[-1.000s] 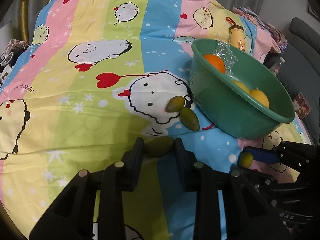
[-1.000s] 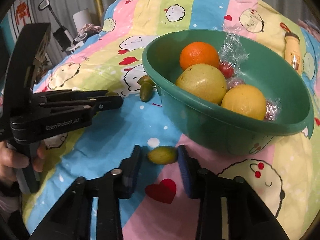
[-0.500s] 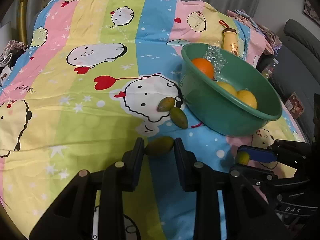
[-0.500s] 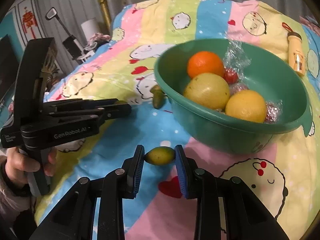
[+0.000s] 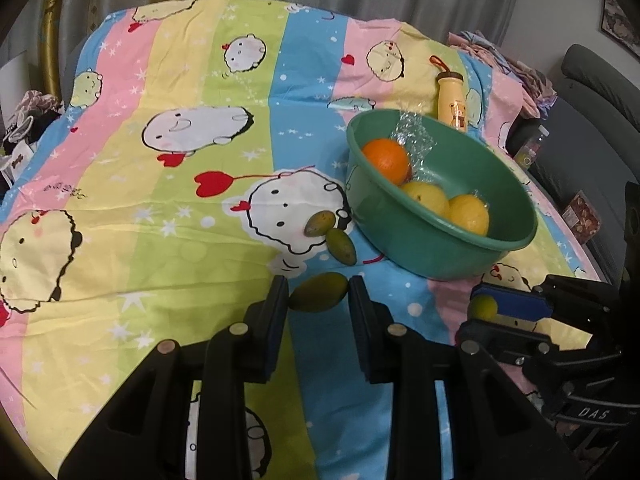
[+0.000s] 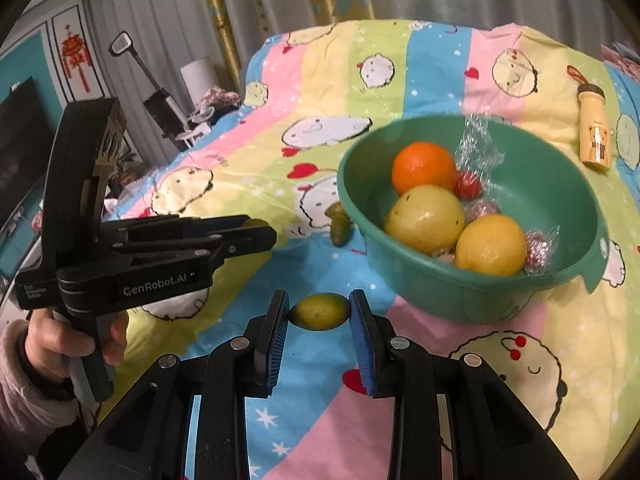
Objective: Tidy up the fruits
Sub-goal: 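Lift the green olive with the right tool and carry it over the bowl, then lower the olive into the green bowl and open the right tool, then raise the right tool and move it to the second green olive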
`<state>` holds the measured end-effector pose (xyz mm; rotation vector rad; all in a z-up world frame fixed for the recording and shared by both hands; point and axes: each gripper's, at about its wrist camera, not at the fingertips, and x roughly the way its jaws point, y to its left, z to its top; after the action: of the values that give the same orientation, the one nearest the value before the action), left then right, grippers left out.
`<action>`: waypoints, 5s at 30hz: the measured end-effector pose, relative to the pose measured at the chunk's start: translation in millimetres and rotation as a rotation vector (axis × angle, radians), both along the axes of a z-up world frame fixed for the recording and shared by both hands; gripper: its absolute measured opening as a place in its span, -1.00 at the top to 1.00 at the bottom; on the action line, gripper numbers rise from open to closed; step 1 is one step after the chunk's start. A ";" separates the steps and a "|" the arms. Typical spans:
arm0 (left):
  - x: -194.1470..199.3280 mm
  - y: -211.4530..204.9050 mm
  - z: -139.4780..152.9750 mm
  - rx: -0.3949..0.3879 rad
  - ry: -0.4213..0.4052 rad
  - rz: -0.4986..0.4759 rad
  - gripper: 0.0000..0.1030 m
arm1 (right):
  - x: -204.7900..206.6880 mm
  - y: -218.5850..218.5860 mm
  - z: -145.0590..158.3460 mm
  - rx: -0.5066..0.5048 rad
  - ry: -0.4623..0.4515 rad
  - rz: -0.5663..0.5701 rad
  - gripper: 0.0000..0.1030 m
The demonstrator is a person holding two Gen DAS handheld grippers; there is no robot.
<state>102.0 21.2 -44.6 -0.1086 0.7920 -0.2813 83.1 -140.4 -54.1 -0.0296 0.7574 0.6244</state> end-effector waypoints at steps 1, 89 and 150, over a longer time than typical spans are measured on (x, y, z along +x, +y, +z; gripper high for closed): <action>-1.7 0.5 1.7 -0.001 -0.003 0.000 0.41 | -1.3 -1.0 2.5 0.006 -0.008 -0.002 0.36; 76.2 -118.8 47.2 0.279 -0.022 -0.053 0.40 | 64.5 -95.4 38.3 0.110 -0.105 -0.281 0.36; 62.2 -127.0 68.2 0.351 -0.096 -0.007 -0.80 | 57.5 -127.3 58.3 0.207 -0.131 -0.415 -0.60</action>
<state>164.2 -105.8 23.6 0.2362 0.7357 -0.1493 140.6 -267.7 4.2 0.2690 0.5468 0.2982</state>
